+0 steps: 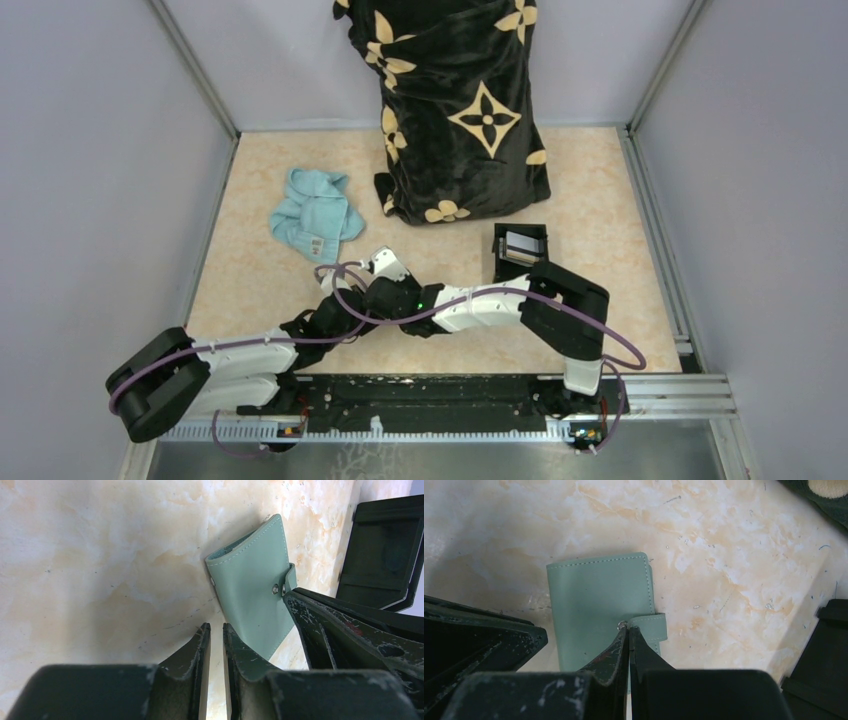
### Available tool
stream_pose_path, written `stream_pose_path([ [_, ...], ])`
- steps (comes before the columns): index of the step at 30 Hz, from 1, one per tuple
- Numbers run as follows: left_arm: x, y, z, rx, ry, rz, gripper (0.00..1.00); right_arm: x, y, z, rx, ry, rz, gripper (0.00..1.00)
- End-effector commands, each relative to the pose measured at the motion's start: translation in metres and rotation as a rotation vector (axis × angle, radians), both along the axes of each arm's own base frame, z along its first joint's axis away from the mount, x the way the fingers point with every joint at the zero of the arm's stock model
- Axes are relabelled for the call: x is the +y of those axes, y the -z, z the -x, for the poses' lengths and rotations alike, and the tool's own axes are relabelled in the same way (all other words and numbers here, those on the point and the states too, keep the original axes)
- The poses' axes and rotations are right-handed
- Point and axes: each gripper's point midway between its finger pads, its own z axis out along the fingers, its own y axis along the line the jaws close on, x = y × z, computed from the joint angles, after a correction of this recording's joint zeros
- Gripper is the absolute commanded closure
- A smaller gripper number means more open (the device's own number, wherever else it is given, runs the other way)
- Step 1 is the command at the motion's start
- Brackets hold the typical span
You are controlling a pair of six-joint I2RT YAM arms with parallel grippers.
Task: Put the credit cards into the card holder
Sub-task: Close the card holder at the center of the board.
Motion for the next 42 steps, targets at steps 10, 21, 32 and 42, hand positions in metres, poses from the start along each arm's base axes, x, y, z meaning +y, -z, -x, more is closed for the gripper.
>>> stream_pose_path([
  [10,0.015,0.028,0.015,0.078,0.012,-0.082,0.78,0.022,-0.015,-0.001,-0.009,-0.021,-0.047,1.00],
  [21,0.015,0.028,0.014,0.076,0.013,-0.083,0.78,0.025,-0.009,-0.001,0.011,-0.025,-0.045,1.00],
  [32,0.014,0.028,0.014,0.077,0.017,-0.087,0.78,0.021,0.000,-0.001,0.038,-0.017,-0.046,1.00],
  [42,0.013,0.026,0.013,0.070,0.025,-0.096,0.78,0.019,-0.007,-0.008,0.027,-0.005,-0.077,1.00],
])
